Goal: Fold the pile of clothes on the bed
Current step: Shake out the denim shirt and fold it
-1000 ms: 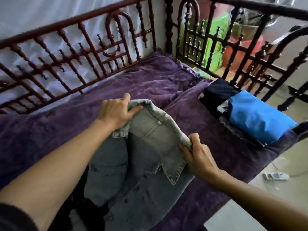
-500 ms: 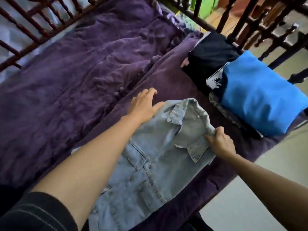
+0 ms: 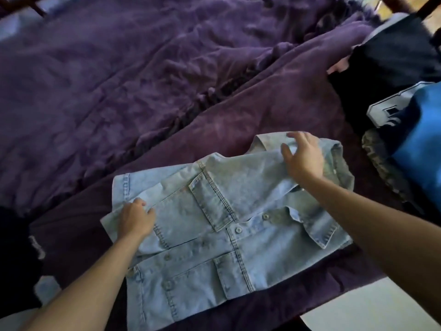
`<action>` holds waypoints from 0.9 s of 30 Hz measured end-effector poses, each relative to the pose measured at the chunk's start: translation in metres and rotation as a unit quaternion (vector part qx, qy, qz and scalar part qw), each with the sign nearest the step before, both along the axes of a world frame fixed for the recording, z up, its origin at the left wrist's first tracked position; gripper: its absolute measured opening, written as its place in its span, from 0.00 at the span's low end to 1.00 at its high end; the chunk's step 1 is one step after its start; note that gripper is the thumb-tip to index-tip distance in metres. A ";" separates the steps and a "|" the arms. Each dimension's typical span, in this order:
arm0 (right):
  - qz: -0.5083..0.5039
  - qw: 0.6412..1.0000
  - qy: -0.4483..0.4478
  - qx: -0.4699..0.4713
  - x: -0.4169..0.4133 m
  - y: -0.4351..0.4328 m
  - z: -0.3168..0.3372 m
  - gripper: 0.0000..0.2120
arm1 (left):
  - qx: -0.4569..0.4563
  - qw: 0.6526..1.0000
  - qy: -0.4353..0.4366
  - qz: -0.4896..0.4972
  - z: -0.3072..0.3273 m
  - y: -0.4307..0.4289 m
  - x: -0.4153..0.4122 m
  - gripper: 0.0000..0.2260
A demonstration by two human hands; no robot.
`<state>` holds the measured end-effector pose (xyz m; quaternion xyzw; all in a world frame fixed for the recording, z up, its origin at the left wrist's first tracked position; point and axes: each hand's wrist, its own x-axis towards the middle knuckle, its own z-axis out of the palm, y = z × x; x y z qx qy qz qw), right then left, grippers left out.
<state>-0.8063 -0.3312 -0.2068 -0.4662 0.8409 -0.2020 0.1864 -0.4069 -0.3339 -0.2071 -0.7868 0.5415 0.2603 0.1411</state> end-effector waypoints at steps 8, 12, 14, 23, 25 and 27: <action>0.134 0.939 -0.058 0.312 0.131 -0.080 -0.036 0.29 | -0.050 0.952 -0.054 0.297 -0.039 -0.015 0.060 0.34; 0.099 0.920 -0.168 0.341 0.154 -0.069 -0.039 0.29 | -0.036 0.884 0.104 0.454 -0.039 0.000 0.093 0.31; 0.030 0.918 -0.304 0.252 0.149 -0.067 -0.035 0.17 | -0.121 0.883 0.197 0.409 -0.029 -0.005 0.094 0.12; -0.036 0.953 -0.299 0.037 0.104 -0.150 0.008 0.24 | -0.292 0.820 0.390 0.300 0.021 -0.153 0.064 0.31; 0.018 0.992 -0.063 0.104 0.101 -0.147 0.006 0.25 | -0.221 0.859 0.348 0.303 0.010 -0.152 0.060 0.28; 0.098 0.993 0.034 0.060 0.113 -0.122 0.003 0.21 | -0.156 0.887 0.313 0.301 -0.014 -0.129 0.060 0.19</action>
